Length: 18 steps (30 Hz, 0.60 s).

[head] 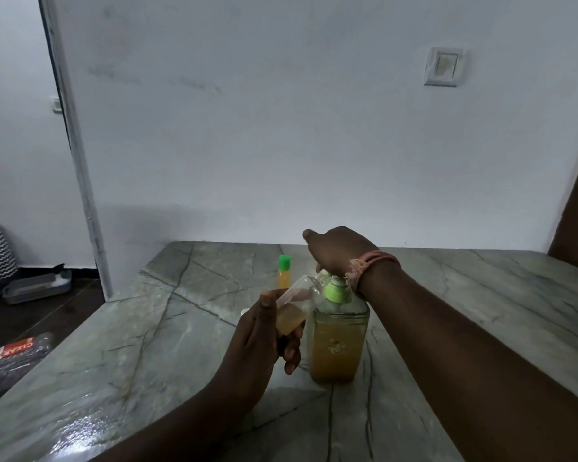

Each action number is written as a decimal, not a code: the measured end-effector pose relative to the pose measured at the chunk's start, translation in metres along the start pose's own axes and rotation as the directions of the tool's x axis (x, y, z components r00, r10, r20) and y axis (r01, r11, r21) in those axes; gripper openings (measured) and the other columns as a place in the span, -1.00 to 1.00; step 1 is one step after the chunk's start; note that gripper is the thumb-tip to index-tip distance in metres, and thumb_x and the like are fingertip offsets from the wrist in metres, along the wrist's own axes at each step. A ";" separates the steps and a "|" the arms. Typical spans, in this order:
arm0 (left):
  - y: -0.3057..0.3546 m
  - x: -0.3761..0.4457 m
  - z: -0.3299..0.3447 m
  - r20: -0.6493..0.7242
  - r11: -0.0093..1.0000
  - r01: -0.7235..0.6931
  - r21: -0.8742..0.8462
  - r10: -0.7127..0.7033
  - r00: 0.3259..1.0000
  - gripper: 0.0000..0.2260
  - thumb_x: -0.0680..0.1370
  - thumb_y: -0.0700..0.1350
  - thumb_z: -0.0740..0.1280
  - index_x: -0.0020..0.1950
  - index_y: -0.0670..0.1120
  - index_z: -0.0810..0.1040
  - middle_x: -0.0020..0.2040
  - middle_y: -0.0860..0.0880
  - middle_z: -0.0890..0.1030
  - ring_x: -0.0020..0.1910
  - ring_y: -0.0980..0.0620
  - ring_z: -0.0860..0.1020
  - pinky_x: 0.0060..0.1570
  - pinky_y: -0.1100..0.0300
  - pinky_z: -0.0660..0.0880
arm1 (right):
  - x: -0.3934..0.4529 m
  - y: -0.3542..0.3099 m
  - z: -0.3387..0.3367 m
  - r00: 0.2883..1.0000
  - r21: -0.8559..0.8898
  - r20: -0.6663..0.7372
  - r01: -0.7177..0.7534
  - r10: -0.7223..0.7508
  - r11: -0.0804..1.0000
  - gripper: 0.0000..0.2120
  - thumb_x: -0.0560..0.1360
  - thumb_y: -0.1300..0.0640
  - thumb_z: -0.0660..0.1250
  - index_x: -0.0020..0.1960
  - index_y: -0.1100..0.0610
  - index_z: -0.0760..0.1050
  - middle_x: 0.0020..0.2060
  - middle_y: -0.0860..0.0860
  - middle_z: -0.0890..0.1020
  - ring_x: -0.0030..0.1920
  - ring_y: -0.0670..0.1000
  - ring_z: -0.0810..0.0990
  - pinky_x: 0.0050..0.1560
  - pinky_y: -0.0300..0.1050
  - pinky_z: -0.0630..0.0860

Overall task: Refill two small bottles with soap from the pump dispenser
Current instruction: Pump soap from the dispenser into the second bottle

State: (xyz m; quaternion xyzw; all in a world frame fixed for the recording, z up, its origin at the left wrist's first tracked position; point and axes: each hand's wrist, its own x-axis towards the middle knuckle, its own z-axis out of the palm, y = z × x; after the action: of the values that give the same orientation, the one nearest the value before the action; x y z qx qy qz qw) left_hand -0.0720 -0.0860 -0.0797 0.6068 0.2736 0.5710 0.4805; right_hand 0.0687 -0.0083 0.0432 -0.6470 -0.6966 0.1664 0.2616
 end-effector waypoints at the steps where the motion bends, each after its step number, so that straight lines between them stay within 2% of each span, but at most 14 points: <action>1: -0.001 0.000 0.000 -0.004 1.000 0.000 -0.002 0.000 1.000 -0.31 0.44 0.47 0.18 0.24 -0.07 0.57 -0.24 -0.15 0.51 -0.40 0.00 0.45 -0.44 0.14 0.45 | 0.000 0.001 0.001 1.000 -0.007 0.015 0.005 -0.005 1.000 -0.54 0.56 -0.12 0.09 -0.11 0.20 0.60 -0.05 0.12 0.67 -0.09 0.11 0.59 -0.06 -0.09 0.47; 3: -0.001 0.000 0.001 -0.009 1.000 0.001 0.013 -0.001 1.000 -0.32 0.44 0.48 0.17 0.23 -0.05 0.57 -0.24 -0.14 0.51 -0.39 -0.01 0.45 -0.43 0.13 0.45 | -0.002 0.003 0.001 0.999 -0.031 0.036 0.003 -0.001 1.000 -0.58 0.58 -0.08 0.08 -0.13 0.19 0.56 -0.02 0.13 0.65 -0.04 0.13 0.59 -0.02 -0.08 0.46; 7: 0.000 -0.002 0.003 -0.015 0.999 -0.009 0.031 0.009 1.000 -0.36 0.46 0.46 0.14 0.19 -0.02 0.60 -0.23 -0.16 0.51 -0.39 -0.02 0.45 -0.43 0.13 0.45 | -0.009 0.000 -0.003 0.999 -0.064 0.041 0.020 -0.017 0.998 -0.61 0.60 -0.03 0.05 -0.32 0.13 0.36 -0.19 0.10 0.52 -0.19 0.10 0.47 -0.28 -0.14 0.29; 9: 0.004 -0.003 0.004 -0.022 1.000 -0.007 0.027 0.008 1.000 -0.41 0.48 0.42 0.11 0.18 0.03 0.61 -0.24 -0.14 0.50 -0.39 -0.02 0.44 -0.43 0.13 0.45 | -0.010 -0.004 -0.007 0.997 -0.085 0.074 0.030 -0.024 0.996 -0.61 0.63 -0.04 0.05 -0.25 0.16 0.39 -0.17 0.09 0.50 -0.16 0.08 0.46 -0.20 -0.14 0.30; 12: 0.004 -0.003 0.003 -0.014 0.999 -0.005 0.035 0.006 1.000 -0.36 0.44 0.48 0.15 0.20 0.01 0.60 -0.24 -0.12 0.51 -0.38 -0.01 0.44 -0.42 0.13 0.45 | -0.008 -0.005 -0.008 0.998 -0.098 0.041 0.049 -0.046 0.994 -0.59 0.59 -0.16 0.07 -0.16 0.15 0.45 -0.04 0.11 0.56 -0.03 0.13 0.51 -0.05 -0.09 0.37; 15: 0.002 -0.001 0.002 -0.012 0.999 0.003 0.054 -0.002 1.000 -0.27 0.42 0.50 0.16 0.23 -0.08 0.56 -0.23 -0.15 0.51 -0.38 0.00 0.45 -0.42 0.13 0.45 | -0.006 -0.002 -0.003 0.996 -0.067 0.032 0.084 -0.082 0.994 -0.54 0.61 -0.08 0.02 0.01 0.22 0.56 0.10 0.16 0.62 0.08 0.19 0.56 0.14 -0.02 0.46; 18: 0.001 -0.001 0.002 -0.014 0.999 0.000 0.038 0.000 1.000 -0.28 0.44 0.49 0.15 0.23 -0.08 0.57 -0.22 -0.17 0.50 -0.38 -0.02 0.45 -0.42 0.13 0.44 | -0.008 -0.001 -0.002 0.996 -0.071 0.059 0.070 -0.066 0.995 -0.55 0.61 -0.06 0.02 0.01 0.21 0.58 0.10 0.18 0.62 0.07 0.19 0.56 0.17 -0.01 0.46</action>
State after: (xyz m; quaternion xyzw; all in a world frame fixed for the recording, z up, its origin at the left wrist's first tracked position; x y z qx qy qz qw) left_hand -0.0710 -0.0879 -0.0788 0.6120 0.2877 0.5699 0.4668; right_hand 0.0692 -0.0170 0.0444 -0.6269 -0.7311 0.1502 0.2235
